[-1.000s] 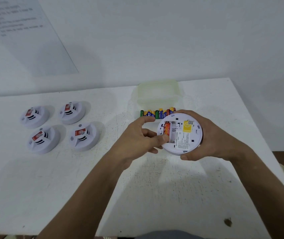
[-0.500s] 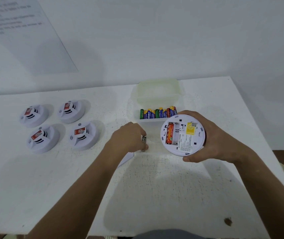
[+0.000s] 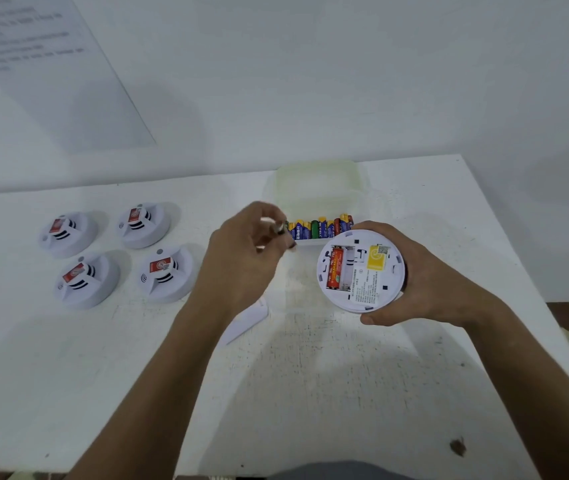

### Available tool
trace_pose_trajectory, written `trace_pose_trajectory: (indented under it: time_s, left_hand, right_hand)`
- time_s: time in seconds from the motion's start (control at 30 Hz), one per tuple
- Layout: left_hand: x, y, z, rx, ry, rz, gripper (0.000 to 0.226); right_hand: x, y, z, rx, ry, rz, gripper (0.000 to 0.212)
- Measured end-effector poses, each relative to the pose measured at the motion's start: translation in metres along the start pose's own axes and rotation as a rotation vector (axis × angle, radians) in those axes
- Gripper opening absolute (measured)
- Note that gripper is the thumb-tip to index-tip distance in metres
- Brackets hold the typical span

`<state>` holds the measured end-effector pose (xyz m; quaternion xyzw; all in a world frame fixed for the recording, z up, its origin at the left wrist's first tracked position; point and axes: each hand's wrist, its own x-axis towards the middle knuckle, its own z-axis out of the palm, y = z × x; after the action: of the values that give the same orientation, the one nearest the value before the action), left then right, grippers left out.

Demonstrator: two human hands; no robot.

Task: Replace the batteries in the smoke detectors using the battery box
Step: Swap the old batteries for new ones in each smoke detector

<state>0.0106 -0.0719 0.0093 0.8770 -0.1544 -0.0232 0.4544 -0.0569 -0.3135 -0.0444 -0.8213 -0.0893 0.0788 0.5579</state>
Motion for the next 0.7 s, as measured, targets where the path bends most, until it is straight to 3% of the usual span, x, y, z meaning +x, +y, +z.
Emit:
trace_pose_trajectory:
  time_s: [0.07,0.13,0.23,0.4,0.47,0.6,0.7]
  left_hand:
    - [-0.004,0.008,-0.003,-0.019,-0.014,0.077,0.025]
    - [-0.009,0.013,-0.004,0.048,-0.153,0.099,0.036]
    - [-0.014,0.016,-0.003,0.09,-0.267,0.079,0.037]
    - [-0.015,0.02,-0.006,0.115,-0.186,0.066,0.008]
    - [-0.016,0.019,-0.006,0.061,-0.181,0.043,0.009]
    - [-0.02,0.016,0.0,-0.175,-0.092,-0.026,0.043]
    - [-0.028,0.008,0.006,-0.038,0.014,0.07,0.028]
  right_hand:
    - [0.003,-0.003,0.003,0.003,-0.01,-0.025,0.105]
    - [0.007,-0.007,0.007,0.015,-0.019,-0.045,0.105]
    - [0.011,-0.011,0.013,0.025,-0.038,-0.055,0.105]
    - [0.014,-0.018,0.02,0.031,-0.07,-0.075,0.102]
    - [0.013,-0.021,0.024,0.052,-0.087,-0.081,0.099]
    - [0.013,-0.025,0.031,0.071,-0.099,-0.089,0.101]
    - [0.012,-0.027,0.033,0.074,-0.094,-0.096,0.101]
